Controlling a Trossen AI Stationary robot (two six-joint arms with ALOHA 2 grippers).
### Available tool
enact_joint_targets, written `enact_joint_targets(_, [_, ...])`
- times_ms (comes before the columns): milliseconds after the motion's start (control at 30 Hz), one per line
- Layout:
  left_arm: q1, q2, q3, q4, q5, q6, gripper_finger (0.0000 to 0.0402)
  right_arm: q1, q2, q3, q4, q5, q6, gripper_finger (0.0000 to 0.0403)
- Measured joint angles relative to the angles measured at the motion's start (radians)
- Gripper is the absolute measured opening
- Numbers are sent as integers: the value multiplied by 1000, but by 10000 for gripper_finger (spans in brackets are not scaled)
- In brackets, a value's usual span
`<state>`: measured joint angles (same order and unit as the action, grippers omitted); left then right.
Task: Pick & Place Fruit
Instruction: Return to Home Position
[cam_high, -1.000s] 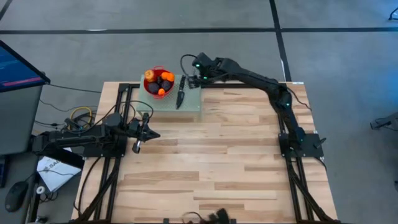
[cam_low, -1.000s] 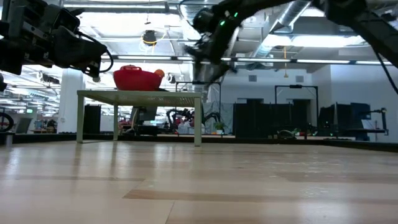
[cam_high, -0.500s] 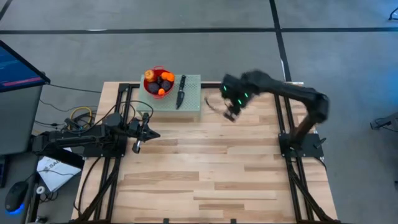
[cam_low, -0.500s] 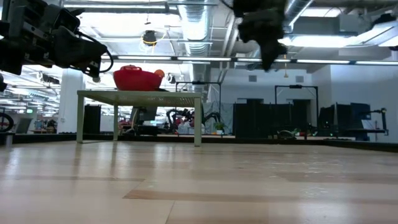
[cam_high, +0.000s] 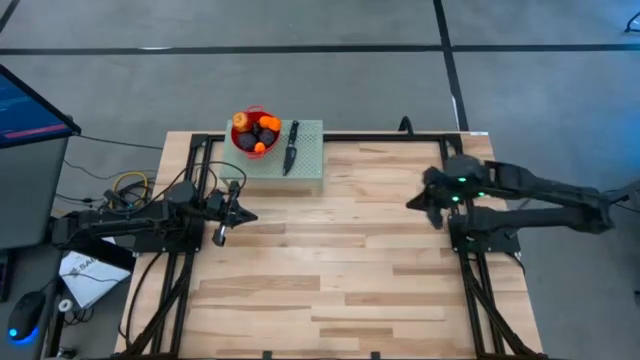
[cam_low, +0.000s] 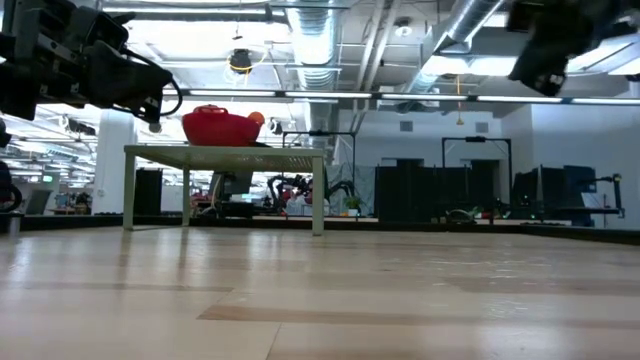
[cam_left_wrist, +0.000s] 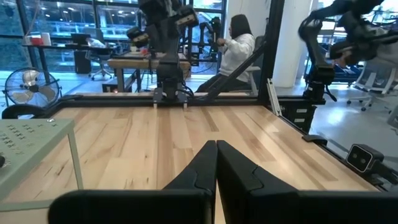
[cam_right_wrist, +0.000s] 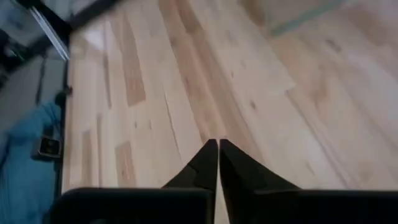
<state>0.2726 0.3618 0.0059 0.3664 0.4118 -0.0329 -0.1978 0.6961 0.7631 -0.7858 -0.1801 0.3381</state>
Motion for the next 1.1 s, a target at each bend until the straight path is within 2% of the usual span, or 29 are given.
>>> enact_joint_targets(233, [0, 0, 0, 11, 1, 1, 2, 11, -299, -131, 60, 40, -80, 16])
enact_joint_targets(467, [0, 0, 0, 11, 4, 2, 2, 76, -594, -394, 598, -154, -305, 24])
enact_joint_targets(567, [0, 0, 0, 12, 3, 2, 2, 101, -686, -477, 642, -171, -312, 21])
enact_joint_targets(1100, [0, 21, 0, 27, -1, 2, 7, 125, -610, -507, 560, -159, -312, 22])
